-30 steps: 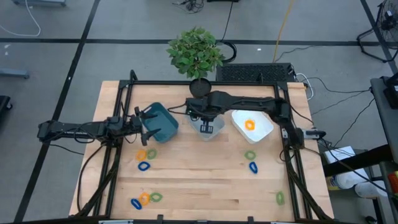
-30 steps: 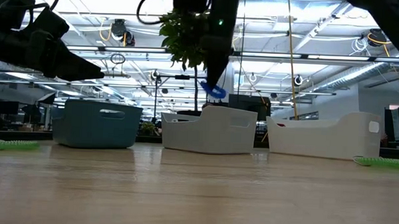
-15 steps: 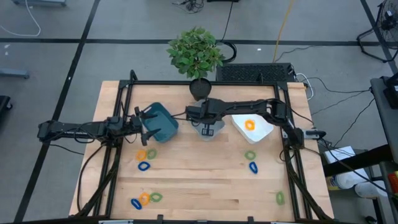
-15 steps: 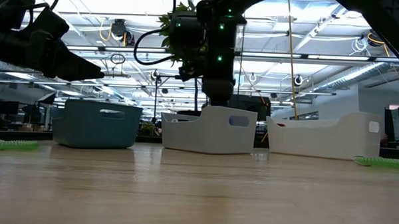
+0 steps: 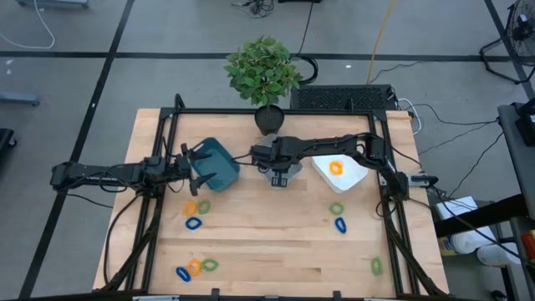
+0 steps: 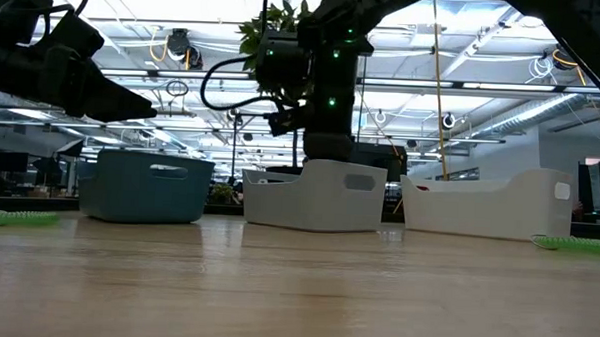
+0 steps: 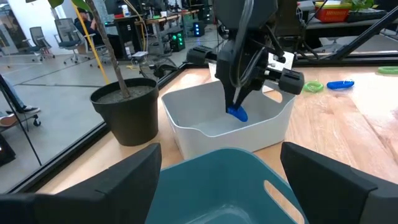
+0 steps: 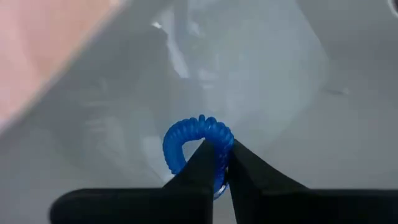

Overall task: Sort spring keychains
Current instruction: Put the bottom right blue spring keychain into the gray bin, then put the top right blue spring keychain into the gray bin

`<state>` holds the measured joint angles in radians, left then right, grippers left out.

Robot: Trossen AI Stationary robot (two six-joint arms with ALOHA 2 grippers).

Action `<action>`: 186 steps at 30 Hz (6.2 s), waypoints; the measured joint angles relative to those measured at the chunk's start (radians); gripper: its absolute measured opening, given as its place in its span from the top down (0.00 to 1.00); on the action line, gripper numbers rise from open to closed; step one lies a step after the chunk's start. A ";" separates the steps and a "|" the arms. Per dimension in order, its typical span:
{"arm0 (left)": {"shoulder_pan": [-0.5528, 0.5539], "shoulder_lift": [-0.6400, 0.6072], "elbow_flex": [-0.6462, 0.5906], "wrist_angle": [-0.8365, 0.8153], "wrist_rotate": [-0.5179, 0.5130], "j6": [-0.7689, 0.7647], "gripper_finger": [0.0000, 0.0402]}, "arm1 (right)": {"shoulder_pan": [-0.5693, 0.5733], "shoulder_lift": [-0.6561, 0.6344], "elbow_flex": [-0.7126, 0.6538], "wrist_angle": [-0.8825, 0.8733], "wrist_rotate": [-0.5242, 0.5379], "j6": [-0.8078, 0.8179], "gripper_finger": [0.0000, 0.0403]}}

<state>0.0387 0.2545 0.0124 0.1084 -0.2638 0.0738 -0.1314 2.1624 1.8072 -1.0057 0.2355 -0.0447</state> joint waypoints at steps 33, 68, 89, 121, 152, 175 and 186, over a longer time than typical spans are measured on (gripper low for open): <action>0.000 0.000 0.000 0.000 0.000 0.000 0.16 | 0.050 -0.255 -0.027 -0.033 0.106 -0.060 0.25; 0.000 0.000 0.000 -0.001 0.000 0.000 0.16 | 0.426 -0.716 -0.484 -0.124 0.234 0.803 0.28; 0.000 0.000 0.000 0.000 0.000 0.000 0.17 | 0.648 -0.716 -0.415 -0.309 -0.083 1.443 0.28; 0.000 0.000 0.000 -0.001 0.000 0.000 0.17 | 0.735 -0.709 -0.716 -0.097 -0.159 1.613 0.28; 0.000 0.000 0.000 -0.001 0.000 0.000 0.16 | 0.694 -0.705 -1.080 0.373 -0.158 1.446 0.32; 0.000 0.000 0.000 0.000 0.000 0.000 0.17 | 0.692 -0.710 -1.080 0.350 -0.229 1.415 0.95; 0.000 0.000 0.000 0.000 0.000 0.000 0.17 | 0.694 -0.724 -0.932 0.185 -0.307 1.241 0.97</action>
<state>0.0387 0.2543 0.0124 0.1081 -0.2638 0.0738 0.5629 1.4382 0.8756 -0.8203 -0.0712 1.1964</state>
